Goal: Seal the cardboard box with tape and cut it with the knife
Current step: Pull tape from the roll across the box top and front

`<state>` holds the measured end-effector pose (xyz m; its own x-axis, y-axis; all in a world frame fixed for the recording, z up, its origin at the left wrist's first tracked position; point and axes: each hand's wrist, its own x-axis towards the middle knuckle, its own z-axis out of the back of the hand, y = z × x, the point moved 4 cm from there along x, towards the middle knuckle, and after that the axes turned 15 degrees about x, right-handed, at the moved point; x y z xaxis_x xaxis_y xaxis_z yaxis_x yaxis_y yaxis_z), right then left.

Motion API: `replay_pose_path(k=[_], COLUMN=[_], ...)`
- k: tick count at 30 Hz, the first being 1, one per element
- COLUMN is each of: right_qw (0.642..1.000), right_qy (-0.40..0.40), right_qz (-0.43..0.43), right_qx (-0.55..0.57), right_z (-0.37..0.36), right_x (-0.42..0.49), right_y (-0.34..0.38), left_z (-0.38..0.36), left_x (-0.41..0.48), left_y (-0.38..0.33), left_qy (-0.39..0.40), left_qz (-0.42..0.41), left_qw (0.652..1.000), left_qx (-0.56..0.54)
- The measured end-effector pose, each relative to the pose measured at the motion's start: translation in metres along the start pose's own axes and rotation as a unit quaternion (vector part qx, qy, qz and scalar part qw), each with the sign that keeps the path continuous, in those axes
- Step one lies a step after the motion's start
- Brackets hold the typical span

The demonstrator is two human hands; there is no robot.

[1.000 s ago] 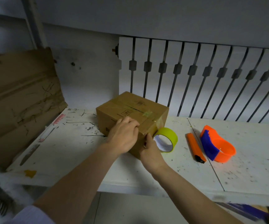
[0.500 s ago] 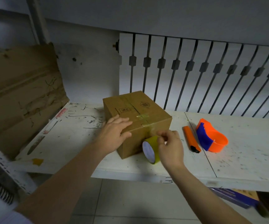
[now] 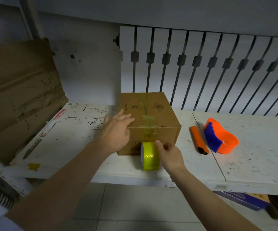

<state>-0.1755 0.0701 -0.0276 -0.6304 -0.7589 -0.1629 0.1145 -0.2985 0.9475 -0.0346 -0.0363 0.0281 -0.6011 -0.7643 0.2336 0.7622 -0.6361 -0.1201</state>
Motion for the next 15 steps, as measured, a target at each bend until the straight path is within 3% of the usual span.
replay_pose_path(k=[3, 6, 15], right_qw=[0.997, 0.992, 0.987], right_qy=[0.036, 0.087, 0.094], right_qz=[-0.046, -0.045, -0.015], right_qx=[0.045, 0.082, 0.126], right_z=[-0.006, -0.011, -0.013], right_x=[-0.008, -0.015, -0.027], right_y=[-0.005, -0.004, -0.011], left_z=[0.0, -0.013, -0.021], left_x=[-0.002, 0.003, 0.01], left_y=[-0.026, -0.041, -0.042], left_qy=[-0.036, 0.013, 0.038], left_qz=[-0.063, -0.105, -0.079], left_qw=[0.997, 0.994, 0.996], left_qx=[0.01, 0.029, 0.013])
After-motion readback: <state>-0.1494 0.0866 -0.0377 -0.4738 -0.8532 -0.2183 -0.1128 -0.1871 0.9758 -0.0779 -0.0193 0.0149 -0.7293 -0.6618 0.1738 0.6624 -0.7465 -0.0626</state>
